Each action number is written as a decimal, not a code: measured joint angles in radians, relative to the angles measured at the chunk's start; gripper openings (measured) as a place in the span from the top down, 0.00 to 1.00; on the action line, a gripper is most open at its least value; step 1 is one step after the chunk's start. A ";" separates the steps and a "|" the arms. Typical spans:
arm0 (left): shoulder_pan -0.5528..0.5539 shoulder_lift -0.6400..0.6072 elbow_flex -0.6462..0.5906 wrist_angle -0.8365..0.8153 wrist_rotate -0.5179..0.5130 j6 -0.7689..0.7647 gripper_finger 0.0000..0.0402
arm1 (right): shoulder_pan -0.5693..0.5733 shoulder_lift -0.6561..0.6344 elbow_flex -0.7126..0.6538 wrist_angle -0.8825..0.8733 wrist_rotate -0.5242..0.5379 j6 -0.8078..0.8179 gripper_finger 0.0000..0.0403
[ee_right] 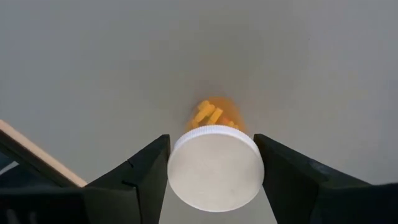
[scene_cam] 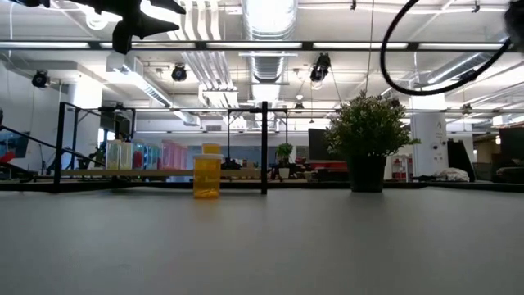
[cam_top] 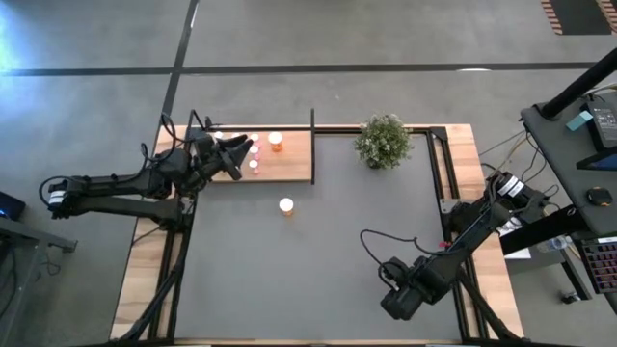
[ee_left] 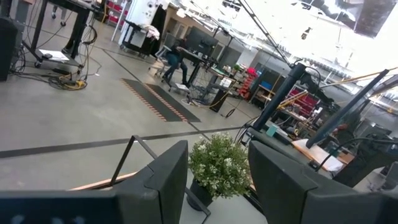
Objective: Pick and place medicine bottles onto shelf by color
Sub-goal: Move the orange pill bottles to the center of the table
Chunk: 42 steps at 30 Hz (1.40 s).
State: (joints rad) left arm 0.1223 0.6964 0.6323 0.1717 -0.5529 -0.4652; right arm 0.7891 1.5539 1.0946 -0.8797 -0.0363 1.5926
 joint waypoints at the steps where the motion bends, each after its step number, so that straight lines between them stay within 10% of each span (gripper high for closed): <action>1: 0.000 0.000 0.000 -0.001 0.000 0.000 0.62 | -0.015 0.000 0.000 -0.001 0.001 -0.022 0.48; 21: 0.000 -0.005 0.000 -0.002 0.000 0.004 0.62 | -0.625 0.049 0.191 0.058 0.077 -0.725 0.49; 42: 0.000 -0.082 0.000 -0.033 0.000 0.010 0.62 | -0.805 0.358 0.543 0.038 0.027 -1.028 0.49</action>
State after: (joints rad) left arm 0.1223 0.6148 0.6327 0.1390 -0.5533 -0.4549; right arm -0.0158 1.9115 1.6374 -0.8414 -0.0097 0.5642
